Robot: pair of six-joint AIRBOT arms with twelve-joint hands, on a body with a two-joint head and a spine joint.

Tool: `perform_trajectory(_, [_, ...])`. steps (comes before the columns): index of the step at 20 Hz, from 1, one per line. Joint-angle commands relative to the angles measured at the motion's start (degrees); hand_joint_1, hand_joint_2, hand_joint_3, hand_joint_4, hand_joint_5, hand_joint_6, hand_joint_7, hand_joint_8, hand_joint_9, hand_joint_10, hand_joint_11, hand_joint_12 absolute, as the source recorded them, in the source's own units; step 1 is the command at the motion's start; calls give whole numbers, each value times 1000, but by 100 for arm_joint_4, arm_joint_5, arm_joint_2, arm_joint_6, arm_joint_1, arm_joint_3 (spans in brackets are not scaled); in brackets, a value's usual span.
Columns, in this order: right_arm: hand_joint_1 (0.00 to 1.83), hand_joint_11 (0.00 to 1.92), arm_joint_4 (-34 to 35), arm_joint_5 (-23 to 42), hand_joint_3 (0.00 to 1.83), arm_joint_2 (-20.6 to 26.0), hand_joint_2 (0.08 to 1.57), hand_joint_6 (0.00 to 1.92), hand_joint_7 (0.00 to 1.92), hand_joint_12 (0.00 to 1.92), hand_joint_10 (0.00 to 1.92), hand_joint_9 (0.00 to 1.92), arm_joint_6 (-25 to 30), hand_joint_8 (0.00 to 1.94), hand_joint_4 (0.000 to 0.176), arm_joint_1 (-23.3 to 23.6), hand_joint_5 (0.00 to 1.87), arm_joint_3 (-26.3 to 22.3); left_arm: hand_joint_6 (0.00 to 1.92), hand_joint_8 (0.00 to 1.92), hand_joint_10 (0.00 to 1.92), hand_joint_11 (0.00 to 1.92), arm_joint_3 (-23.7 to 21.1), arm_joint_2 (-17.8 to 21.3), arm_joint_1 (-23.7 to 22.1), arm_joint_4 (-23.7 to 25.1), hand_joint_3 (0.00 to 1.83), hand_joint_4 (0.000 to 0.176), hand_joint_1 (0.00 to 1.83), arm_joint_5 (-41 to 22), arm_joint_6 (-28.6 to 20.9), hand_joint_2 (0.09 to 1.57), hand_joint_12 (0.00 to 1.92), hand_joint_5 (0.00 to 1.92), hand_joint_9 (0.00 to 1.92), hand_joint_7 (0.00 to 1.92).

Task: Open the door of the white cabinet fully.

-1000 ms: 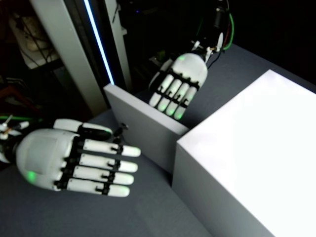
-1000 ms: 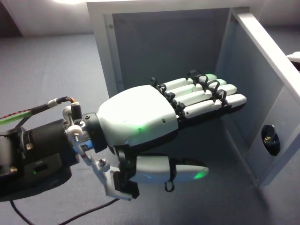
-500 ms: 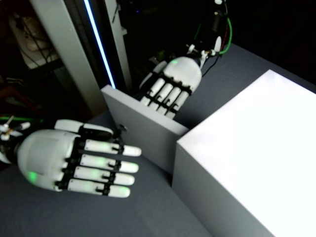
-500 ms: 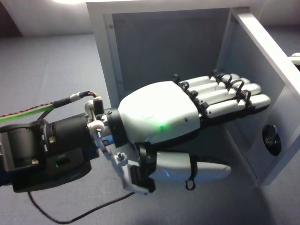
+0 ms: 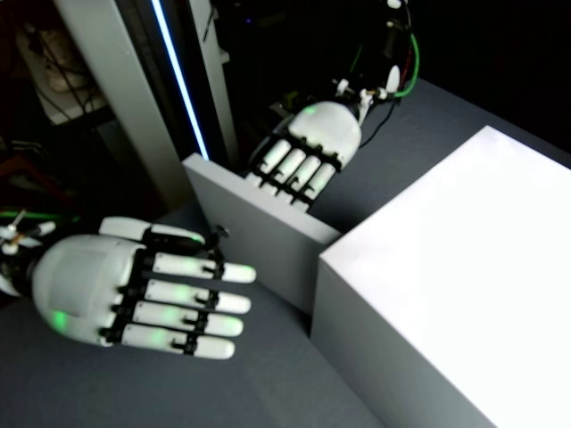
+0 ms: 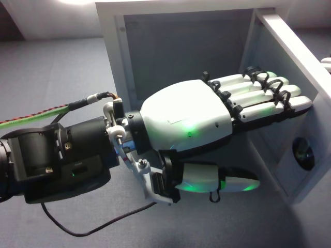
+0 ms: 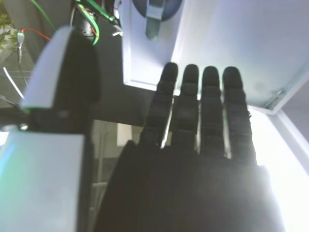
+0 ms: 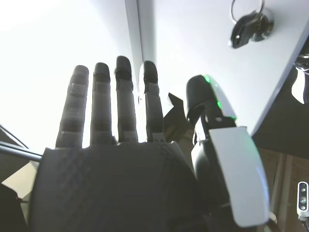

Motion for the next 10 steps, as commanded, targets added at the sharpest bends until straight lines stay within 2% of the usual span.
perform_trajectory(1, [374, 131, 158, 722, 0, 6, 1390, 0, 330, 7, 0, 199, 42, 0, 90, 25, 374, 35, 4, 1, 4, 102, -14, 17, -33, -179, 0, 0, 433, -696, -6, 1281, 16, 43, 26, 21])
perform_trajectory(2, [366, 122, 155, 722, 0, 6, 1386, 0, 324, 3, 0, 191, 42, 0, 101, 24, 370, 34, 4, 0, 6, 116, -34, 75, 15, -226, 0, 0, 455, -714, -7, 1280, 19, 46, 36, 19])
perform_trajectory(3, [371, 143, 155, 721, 3, 6, 1395, 0, 319, 13, 6, 205, 42, 0, 77, 24, 366, 34, 1, 0, 4, 109, -63, 144, 49, -245, 1, 0, 444, -726, -7, 1285, 14, 31, 33, 3])
perform_trajectory(4, [397, 140, 156, 721, 0, 6, 1390, 2, 333, 12, 6, 211, 43, 4, 79, 24, 374, 33, 0, 0, 0, 71, -99, 232, 77, -249, 7, 0, 379, -736, -7, 1300, 5, 5, 7, 2])
perform_trajectory(6, [396, 137, 157, 721, 4, 6, 1404, 1, 342, 10, 6, 222, 50, 4, 70, 24, 367, 33, 10, 11, 8, 81, -224, 483, 160, -280, 4, 0, 410, -789, -8, 1309, 10, 49, 32, 52])
perform_trajectory(7, [388, 120, 158, 722, 0, 7, 1394, 3, 346, 3, 3, 218, 54, 5, 80, 24, 372, 32, 4, 3, 2, 83, -287, 621, 218, -311, 5, 0, 355, -855, -9, 1314, 9, 30, 24, 36])
perform_trajectory(8, [373, 111, 162, 723, 0, 7, 1393, 1, 342, 1, 0, 212, 55, 2, 83, 24, 368, 30, 0, 0, 0, 51, -363, 777, 290, -369, 5, 0, 287, -932, -9, 1315, 3, 5, 4, 6])
perform_trajectory(9, [372, 103, 178, 725, 0, 10, 1392, 1, 337, 0, 0, 201, 55, 0, 95, 24, 369, 27, 1, 1, 0, 58, -436, 943, 384, -470, 3, 0, 305, -1033, -7, 1315, 7, 4, 0, 4])
perform_trajectory(10, [403, 103, 204, 728, 3, 21, 1406, 2, 333, 1, 0, 193, 55, 1, 54, 24, 369, 22, 13, 7, 5, 74, -497, 1083, 486, -599, 1, 0, 334, -1159, 10, 1317, 9, 71, 24, 40])
